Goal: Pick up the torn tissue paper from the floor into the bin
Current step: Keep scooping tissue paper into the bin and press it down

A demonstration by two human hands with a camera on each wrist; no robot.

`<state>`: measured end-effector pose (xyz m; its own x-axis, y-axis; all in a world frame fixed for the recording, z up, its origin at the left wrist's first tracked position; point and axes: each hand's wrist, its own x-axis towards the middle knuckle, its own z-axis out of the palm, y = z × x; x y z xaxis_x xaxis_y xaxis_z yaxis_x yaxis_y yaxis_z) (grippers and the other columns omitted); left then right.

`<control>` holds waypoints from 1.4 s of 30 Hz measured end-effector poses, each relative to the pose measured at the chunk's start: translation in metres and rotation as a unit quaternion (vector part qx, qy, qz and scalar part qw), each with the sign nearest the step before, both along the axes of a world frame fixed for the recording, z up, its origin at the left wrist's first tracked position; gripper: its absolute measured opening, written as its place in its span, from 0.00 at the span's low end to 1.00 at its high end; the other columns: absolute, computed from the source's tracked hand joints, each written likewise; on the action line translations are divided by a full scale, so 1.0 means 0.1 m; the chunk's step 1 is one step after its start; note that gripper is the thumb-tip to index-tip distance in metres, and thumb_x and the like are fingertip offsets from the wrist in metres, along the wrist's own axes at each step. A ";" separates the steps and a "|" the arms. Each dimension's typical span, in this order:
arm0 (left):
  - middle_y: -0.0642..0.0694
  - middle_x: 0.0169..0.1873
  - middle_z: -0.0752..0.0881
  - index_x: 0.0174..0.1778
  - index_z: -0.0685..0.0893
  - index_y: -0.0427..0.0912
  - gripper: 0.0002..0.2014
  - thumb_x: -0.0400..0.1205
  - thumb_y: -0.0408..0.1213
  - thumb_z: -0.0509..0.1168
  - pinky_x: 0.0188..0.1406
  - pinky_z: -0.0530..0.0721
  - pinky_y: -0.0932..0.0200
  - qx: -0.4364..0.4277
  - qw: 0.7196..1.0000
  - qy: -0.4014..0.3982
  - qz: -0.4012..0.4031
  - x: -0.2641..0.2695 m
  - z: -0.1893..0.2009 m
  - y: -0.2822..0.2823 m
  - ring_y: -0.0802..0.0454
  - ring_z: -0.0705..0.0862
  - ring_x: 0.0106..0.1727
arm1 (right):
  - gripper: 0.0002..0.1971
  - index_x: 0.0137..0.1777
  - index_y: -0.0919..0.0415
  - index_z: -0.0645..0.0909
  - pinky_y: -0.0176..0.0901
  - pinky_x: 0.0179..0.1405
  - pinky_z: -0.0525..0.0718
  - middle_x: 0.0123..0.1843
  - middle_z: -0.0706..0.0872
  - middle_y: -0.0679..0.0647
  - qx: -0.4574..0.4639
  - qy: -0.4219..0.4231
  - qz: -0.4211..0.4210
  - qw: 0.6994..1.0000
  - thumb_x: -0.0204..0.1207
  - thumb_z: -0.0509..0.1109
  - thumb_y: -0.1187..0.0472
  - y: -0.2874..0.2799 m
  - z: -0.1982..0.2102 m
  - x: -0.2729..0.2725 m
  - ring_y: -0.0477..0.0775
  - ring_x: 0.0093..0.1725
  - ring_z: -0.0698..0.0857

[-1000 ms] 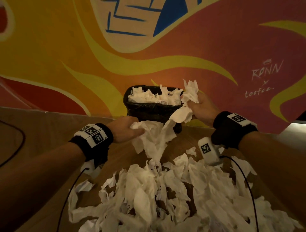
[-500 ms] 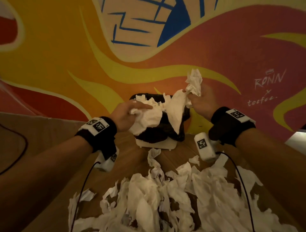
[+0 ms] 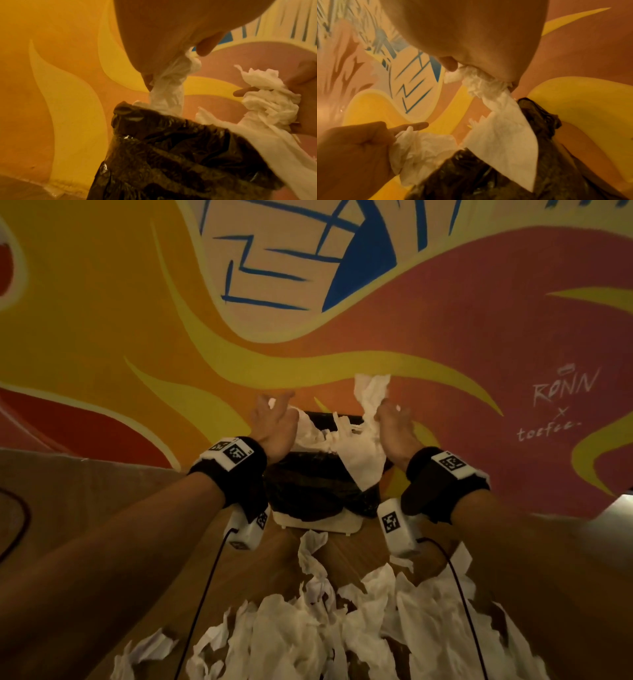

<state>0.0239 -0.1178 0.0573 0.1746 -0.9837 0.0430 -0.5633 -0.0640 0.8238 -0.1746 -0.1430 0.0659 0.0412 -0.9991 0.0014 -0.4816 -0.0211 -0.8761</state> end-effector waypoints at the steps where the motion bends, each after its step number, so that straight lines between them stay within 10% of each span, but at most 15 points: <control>1: 0.43 0.77 0.54 0.80 0.59 0.50 0.23 0.88 0.41 0.49 0.71 0.69 0.34 0.026 1.000 0.003 -0.005 0.00 -0.04 -0.05 0.33 0.60 0.76 | 0.22 0.76 0.55 0.65 0.67 0.77 0.61 0.81 0.55 0.59 0.014 0.042 0.005 0.999 0.83 0.46 0.52 -0.05 -0.07 0.00 0.67 0.79 0.58; 5: 0.37 0.81 0.52 0.84 0.46 0.45 0.33 0.86 0.30 0.55 0.60 0.76 0.43 0.126 0.986 -0.101 -0.037 -0.04 -0.19 -0.24 0.29 0.64 0.76 | 0.24 0.82 0.55 0.58 0.56 0.75 0.67 0.80 0.53 0.63 -0.022 0.149 0.061 0.987 0.86 0.51 0.64 -0.17 -0.27 -0.04 0.69 0.78 0.61; 9: 0.30 0.58 0.80 0.80 0.56 0.42 0.32 0.82 0.30 0.63 0.36 0.80 0.49 0.037 0.977 -0.200 -0.062 -0.03 -0.28 -0.29 0.34 0.83 0.47 | 0.18 0.67 0.58 0.69 0.45 0.40 0.75 0.61 0.78 0.62 -0.092 0.191 0.063 0.975 0.80 0.67 0.64 -0.31 -0.42 -0.02 0.63 0.55 0.79; 14: 0.39 0.42 0.84 0.47 0.84 0.43 0.13 0.82 0.50 0.64 0.42 0.83 0.46 -0.018 0.936 -0.348 -0.056 0.00 -0.31 -0.35 0.36 0.83 0.47 | 0.08 0.53 0.62 0.88 0.45 0.55 0.74 0.57 0.87 0.61 -0.160 0.358 0.083 0.916 0.75 0.72 0.67 -0.47 -0.45 0.06 0.62 0.62 0.79; 17: 0.42 0.27 0.74 0.25 0.71 0.43 0.27 0.86 0.56 0.50 0.34 0.77 0.52 0.017 0.930 -0.359 -0.080 -0.03 -0.34 -0.35 0.39 0.77 0.32 | 0.08 0.46 0.62 0.91 0.45 0.53 0.84 0.54 0.89 0.61 -0.139 0.338 0.112 0.924 0.75 0.69 0.68 -0.50 -0.41 0.15 0.60 0.55 0.85; 21: 0.44 0.33 0.71 0.43 0.71 0.42 0.21 0.88 0.53 0.41 0.45 0.73 0.50 0.152 0.880 -0.415 -0.174 -0.18 -0.27 -0.26 0.44 0.73 0.38 | 0.14 0.43 0.62 0.85 0.45 0.36 0.78 0.42 0.87 0.59 -0.044 0.325 0.217 0.919 0.81 0.59 0.58 -0.41 -0.37 0.24 0.61 0.42 0.84; 27: 0.39 0.57 0.77 0.67 0.66 0.52 0.19 0.88 0.53 0.36 0.51 0.70 0.48 0.230 0.853 -0.410 -0.226 -0.22 -0.20 -0.30 0.42 0.74 0.50 | 0.19 0.70 0.64 0.65 0.56 0.60 0.76 0.70 0.75 0.69 0.055 0.432 0.252 0.864 0.88 0.41 0.57 -0.32 -0.40 0.30 0.67 0.65 0.77; 32: 0.39 0.49 0.76 0.54 0.69 0.45 0.19 0.89 0.51 0.36 0.49 0.74 0.53 0.266 0.869 -0.362 -0.209 -0.23 -0.19 -0.39 0.45 0.76 0.45 | 0.20 0.71 0.65 0.65 0.51 0.56 0.73 0.72 0.75 0.69 0.078 0.472 0.284 0.831 0.89 0.40 0.56 -0.35 -0.35 0.33 0.67 0.66 0.76; 35: 0.37 0.38 0.78 0.38 0.72 0.46 0.22 0.88 0.52 0.40 0.39 0.73 0.53 0.217 0.884 -0.368 -0.191 -0.17 -0.27 -0.38 0.47 0.74 0.34 | 0.19 0.56 0.59 0.74 0.52 0.44 0.75 0.51 0.82 0.63 0.010 0.464 0.285 0.839 0.88 0.42 0.53 -0.30 -0.37 0.28 0.62 0.47 0.78; 38: 0.45 0.31 0.79 0.31 0.77 0.46 0.26 0.85 0.54 0.43 0.49 0.78 0.46 0.076 0.913 -0.381 -0.127 -0.08 -0.39 -0.26 0.40 0.79 0.39 | 0.22 0.34 0.54 0.71 0.48 0.32 0.71 0.30 0.75 0.53 -0.083 0.372 0.230 0.895 0.87 0.47 0.48 -0.23 -0.46 0.15 0.53 0.29 0.73; 42: 0.47 0.48 0.88 0.52 0.84 0.47 0.20 0.80 0.51 0.50 0.52 0.79 0.46 -0.196 0.907 -0.367 -0.059 -0.06 -0.54 0.00 0.42 0.80 0.53 | 0.19 0.54 0.55 0.83 0.53 0.42 0.83 0.47 0.87 0.54 -0.160 0.328 0.210 0.907 0.86 0.51 0.49 -0.16 -0.47 -0.04 0.56 0.43 0.84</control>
<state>0.0176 -0.1179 0.0038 -0.1479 -0.8778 0.4555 -0.9533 0.2491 0.1706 -0.1785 -0.1594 0.0185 0.5145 -0.8481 0.1263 -0.7878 -0.5257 -0.3210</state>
